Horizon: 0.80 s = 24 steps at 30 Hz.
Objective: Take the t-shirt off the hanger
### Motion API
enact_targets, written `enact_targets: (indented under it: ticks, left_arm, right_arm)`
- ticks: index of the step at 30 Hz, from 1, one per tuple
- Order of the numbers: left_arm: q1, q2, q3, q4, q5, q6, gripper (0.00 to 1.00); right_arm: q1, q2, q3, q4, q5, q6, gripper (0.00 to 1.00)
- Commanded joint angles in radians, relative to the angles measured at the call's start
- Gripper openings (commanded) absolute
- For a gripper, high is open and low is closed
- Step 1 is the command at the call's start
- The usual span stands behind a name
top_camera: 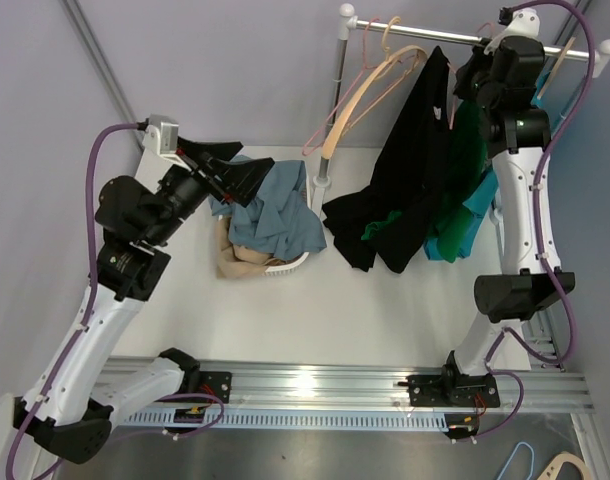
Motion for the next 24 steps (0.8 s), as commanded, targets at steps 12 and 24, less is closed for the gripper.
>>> enact_targets:
  ticks: [12, 24]
  left_arm:
    - [-0.283, -0.066, -0.139, 0.188, -0.129, 0.324, 0.99]
    - [-0.870, 0.147, -0.286, 0.437, -0.798, 0.867, 0.99]
  right_arm:
    - [0.148, -0.559, -0.597, 0.137, 0.135, 0.107, 0.00]
    - [0.334, -0.623, -0.622, -0.049, 0.545, 0.336, 0.00]
